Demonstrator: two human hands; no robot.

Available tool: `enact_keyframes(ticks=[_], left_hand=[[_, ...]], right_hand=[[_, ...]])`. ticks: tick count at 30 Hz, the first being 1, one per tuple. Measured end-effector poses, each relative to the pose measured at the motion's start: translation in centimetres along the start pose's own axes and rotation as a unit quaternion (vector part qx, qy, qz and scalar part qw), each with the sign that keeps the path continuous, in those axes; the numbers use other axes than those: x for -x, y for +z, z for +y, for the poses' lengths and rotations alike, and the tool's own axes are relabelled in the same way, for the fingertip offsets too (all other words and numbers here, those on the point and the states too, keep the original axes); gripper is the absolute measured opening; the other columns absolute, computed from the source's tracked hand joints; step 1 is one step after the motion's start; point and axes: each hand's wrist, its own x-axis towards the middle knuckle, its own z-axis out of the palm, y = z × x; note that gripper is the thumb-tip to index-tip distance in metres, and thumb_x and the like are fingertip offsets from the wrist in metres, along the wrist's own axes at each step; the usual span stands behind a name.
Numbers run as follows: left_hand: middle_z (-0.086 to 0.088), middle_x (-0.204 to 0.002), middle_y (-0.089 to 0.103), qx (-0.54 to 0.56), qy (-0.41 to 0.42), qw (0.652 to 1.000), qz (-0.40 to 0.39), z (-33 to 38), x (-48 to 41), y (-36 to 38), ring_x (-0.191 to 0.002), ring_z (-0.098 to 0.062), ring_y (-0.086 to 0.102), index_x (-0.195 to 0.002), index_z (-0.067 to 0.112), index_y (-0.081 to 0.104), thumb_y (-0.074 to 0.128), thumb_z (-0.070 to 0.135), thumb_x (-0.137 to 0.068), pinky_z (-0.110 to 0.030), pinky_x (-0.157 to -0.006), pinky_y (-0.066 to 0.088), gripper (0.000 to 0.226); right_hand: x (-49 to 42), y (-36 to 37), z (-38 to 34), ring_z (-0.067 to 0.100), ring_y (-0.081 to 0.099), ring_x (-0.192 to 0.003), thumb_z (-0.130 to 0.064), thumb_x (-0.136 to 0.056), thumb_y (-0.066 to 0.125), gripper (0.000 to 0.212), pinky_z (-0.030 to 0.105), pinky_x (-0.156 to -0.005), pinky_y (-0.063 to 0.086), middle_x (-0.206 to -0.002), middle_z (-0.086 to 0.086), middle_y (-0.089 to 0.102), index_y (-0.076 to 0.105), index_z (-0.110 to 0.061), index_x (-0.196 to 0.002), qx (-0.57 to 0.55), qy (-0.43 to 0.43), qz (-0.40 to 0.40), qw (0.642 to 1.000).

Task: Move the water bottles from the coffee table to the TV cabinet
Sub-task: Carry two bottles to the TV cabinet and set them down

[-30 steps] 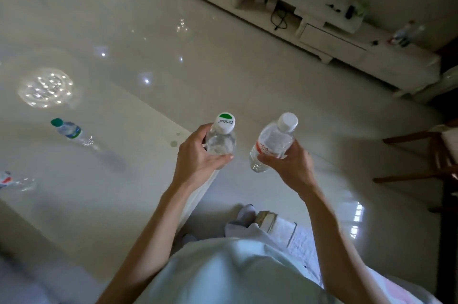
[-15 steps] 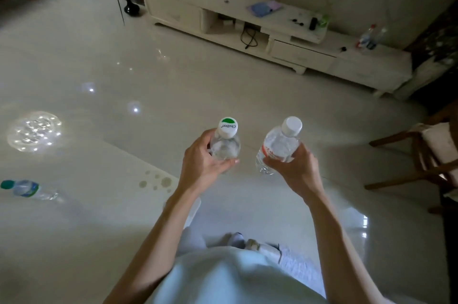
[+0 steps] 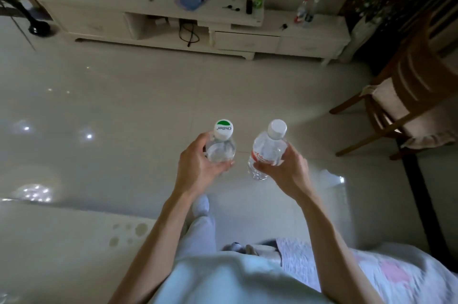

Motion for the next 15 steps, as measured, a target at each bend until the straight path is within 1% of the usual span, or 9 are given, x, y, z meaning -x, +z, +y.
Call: enact_keyframes(ticks=[1, 4, 6, 8, 11, 13, 15], left_hand=[[0.007, -0.098, 0.070, 0.005, 0.001, 1.000, -0.013, 0.1, -1.5, 0.1, -0.087, -0.012, 0.066, -0.111, 0.023, 0.062, 0.091, 0.027, -0.056, -0.023, -0.076, 0.053, 0.063], [0.008, -0.098, 0.070, 0.008, 0.014, 0.999, -0.038, 0.6, -5.9, -0.4, -0.089, -0.011, 0.066, -0.112, 0.024, 0.062, 0.090, 0.029, -0.055, -0.026, -0.078, 0.054, 0.064], [0.010, -0.098, 0.069, 0.015, 0.021, 0.998, -0.049, 1.1, -8.8, -1.1, -0.090, -0.010, 0.065, -0.111, 0.024, 0.062, 0.090, 0.030, -0.056, -0.025, -0.077, 0.053, 0.063], [0.008, -0.099, 0.069, 0.014, 0.034, 0.998, -0.058, 1.6, -11.6, -1.8, -0.091, -0.011, 0.065, -0.111, 0.023, 0.061, 0.090, 0.031, -0.056, -0.026, -0.078, 0.054, 0.063], [0.005, -0.098, 0.069, -0.001, 0.053, 0.996, -0.068, 2.5, -15.3, -2.3, -0.090, -0.015, 0.064, -0.110, 0.023, 0.060, 0.090, 0.032, -0.055, -0.034, -0.079, 0.055, 0.063], [0.005, -0.097, 0.069, 0.002, 0.059, 0.995, -0.077, 3.0, -17.4, -2.3, -0.089, -0.015, 0.065, -0.109, 0.023, 0.060, 0.090, 0.032, -0.055, -0.035, -0.079, 0.055, 0.062], [0.006, -0.095, 0.068, 0.000, 0.063, 0.994, -0.088, 3.5, -19.3, -2.0, -0.088, -0.016, 0.065, -0.104, 0.024, 0.060, 0.090, 0.034, -0.054, -0.036, -0.078, 0.055, 0.059]], right_hand=[[-1.1, 0.0, -0.3, 0.011, 0.058, -0.089, -0.034, -0.066, 0.088, 0.068, 0.016, -0.068, 0.042, -0.096, -0.015, 0.061, 0.057, -0.028, -0.126, 0.000, 0.008, 0.009, 1.000], [-4.1, 0.1, -1.7, 0.014, 0.060, -0.092, -0.033, -0.064, 0.088, 0.070, 0.027, -0.078, 0.047, -0.099, -0.012, 0.063, 0.057, -0.027, -0.127, 0.001, 0.030, 0.036, 0.999], [-6.1, 0.2, -2.8, 0.015, 0.063, -0.093, -0.036, -0.063, 0.088, 0.064, 0.030, -0.079, 0.049, -0.098, -0.011, 0.066, 0.060, -0.030, -0.120, -0.008, 0.046, 0.062, 0.997], [-7.8, 0.2, -3.8, 0.015, 0.064, -0.093, -0.040, -0.061, 0.088, 0.062, 0.029, -0.079, 0.050, -0.097, -0.011, 0.067, 0.061, -0.031, -0.116, -0.016, 0.056, 0.084, 0.995], [-9.9, 0.0, -5.0, 0.014, 0.064, -0.094, -0.043, -0.061, 0.088, 0.066, 0.030, -0.081, 0.052, -0.100, -0.010, 0.068, 0.061, -0.028, -0.120, -0.019, 0.067, 0.109, 0.992], [-11.2, -0.3, -5.3, 0.014, 0.066, -0.094, -0.043, -0.060, 0.088, 0.068, 0.032, -0.082, 0.054, -0.102, -0.009, 0.070, 0.061, -0.027, -0.120, -0.030, 0.073, 0.125, 0.989], [-12.3, -0.7, -5.4, 0.014, 0.067, -0.095, -0.045, -0.060, 0.088, 0.068, 0.034, -0.083, 0.055, -0.104, -0.010, 0.071, 0.061, -0.028, -0.120, -0.035, 0.082, 0.136, 0.987]])
